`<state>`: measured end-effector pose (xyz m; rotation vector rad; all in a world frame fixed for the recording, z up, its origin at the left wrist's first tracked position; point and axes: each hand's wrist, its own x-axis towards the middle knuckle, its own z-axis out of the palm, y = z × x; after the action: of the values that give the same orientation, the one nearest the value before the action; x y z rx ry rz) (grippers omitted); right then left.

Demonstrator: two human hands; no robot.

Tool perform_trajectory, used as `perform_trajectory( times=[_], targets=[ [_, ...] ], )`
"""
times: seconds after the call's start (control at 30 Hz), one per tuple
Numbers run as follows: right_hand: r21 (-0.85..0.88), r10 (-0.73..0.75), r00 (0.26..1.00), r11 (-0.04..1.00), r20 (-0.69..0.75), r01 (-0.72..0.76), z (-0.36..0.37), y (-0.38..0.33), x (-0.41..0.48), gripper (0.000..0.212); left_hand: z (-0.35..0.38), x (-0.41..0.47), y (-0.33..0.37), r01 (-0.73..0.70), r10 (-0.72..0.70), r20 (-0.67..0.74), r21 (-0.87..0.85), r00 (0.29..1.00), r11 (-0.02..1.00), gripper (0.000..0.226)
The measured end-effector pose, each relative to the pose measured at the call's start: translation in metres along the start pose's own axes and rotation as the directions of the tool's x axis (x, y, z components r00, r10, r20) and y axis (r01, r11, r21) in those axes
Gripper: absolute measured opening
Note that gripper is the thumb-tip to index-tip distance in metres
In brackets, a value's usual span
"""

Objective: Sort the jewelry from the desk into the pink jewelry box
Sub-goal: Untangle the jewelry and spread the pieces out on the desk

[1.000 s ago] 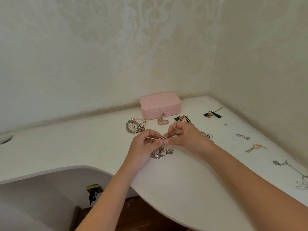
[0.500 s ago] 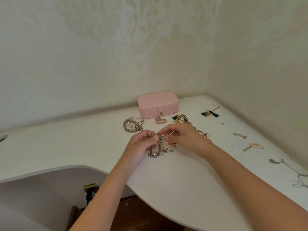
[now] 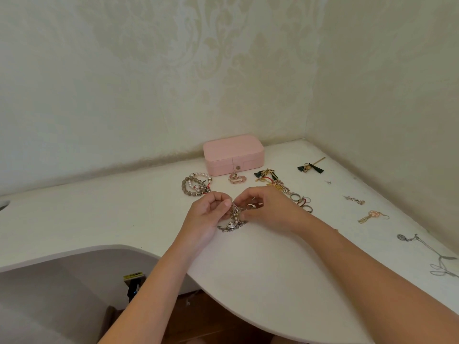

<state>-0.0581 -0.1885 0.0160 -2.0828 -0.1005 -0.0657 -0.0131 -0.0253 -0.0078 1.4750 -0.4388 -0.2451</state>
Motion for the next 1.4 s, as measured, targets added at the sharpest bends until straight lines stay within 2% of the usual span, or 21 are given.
perform_trajectory(
  times=[0.13,0.27,0.37,0.5,0.6,0.7,0.83,0.93,1.07,1.17,1.27,1.4],
  targets=[
    [-0.003,0.026,0.999,1.000,-0.030,-0.026,-0.0008,0.0003,0.0008,0.035,-0.0012,0.0001,-0.0007,0.006,-0.005,-0.032,0.034,0.999,0.999,0.007],
    [0.099,0.038,0.998,0.994,-0.041,-0.034,-0.0004,-0.0044,-0.0022,0.005,-0.0014,-0.0008,-0.0005,-0.001,0.003,-0.034,0.038,0.999,0.999,0.006],
    [0.008,0.009,0.999,1.000,-0.048,-0.009,0.0025,-0.0028,-0.0021,0.008,-0.0010,-0.0014,0.0007,-0.012,0.013,-0.015,0.062,1.000,0.998,0.006],
    [-0.039,-0.026,0.992,0.999,-0.123,0.021,0.0014,-0.0050,0.0001,0.011,-0.0006,-0.0024,0.0022,-0.030,0.029,0.014,0.073,0.999,0.997,0.006],
    [-0.053,-0.027,0.993,0.998,-0.117,0.021,0.0005,-0.0062,0.0000,0.016,-0.0006,-0.0021,0.0020,-0.034,0.031,0.032,0.086,0.999,0.996,0.006],
    [0.053,0.004,0.996,0.999,-0.084,0.000,0.0007,-0.0063,0.0007,0.014,0.0012,-0.0027,0.0035,-0.027,0.023,0.049,0.081,0.999,0.996,0.005],
    [0.227,0.013,0.997,0.974,-0.081,0.006,-0.0009,-0.0083,0.0008,0.014,0.0025,-0.0046,0.0050,-0.002,-0.003,0.051,0.101,0.999,0.995,0.016],
    [0.269,0.016,0.997,0.963,-0.077,0.005,-0.0017,-0.0083,0.0002,0.012,0.0014,-0.0053,0.0058,-0.017,0.014,0.029,0.126,0.999,0.992,0.002],
    [0.225,-0.013,0.998,0.974,-0.056,0.026,-0.0032,-0.0082,-0.0009,0.018,0.0009,-0.0062,0.0075,-0.016,0.014,0.023,0.120,1.000,0.993,0.005],
    [0.034,-0.032,0.998,0.999,-0.061,0.035,-0.0002,-0.0068,-0.0013,0.024,0.0001,-0.0072,0.0084,-0.027,0.023,0.049,0.073,0.999,0.997,0.007],
    [-0.124,-0.051,0.996,0.991,-0.077,0.041,0.0032,-0.0056,-0.0012,0.019,-0.0025,-0.0068,0.0071,-0.026,0.024,0.078,0.027,0.997,0.999,0.012],
    [-0.010,-0.010,0.997,1.000,-0.077,0.010,0.0019,-0.0046,-0.0005,0.013,-0.0030,-0.0049,0.0055,-0.024,0.024,0.012,0.002,1.000,1.000,0.012]
  ],
)
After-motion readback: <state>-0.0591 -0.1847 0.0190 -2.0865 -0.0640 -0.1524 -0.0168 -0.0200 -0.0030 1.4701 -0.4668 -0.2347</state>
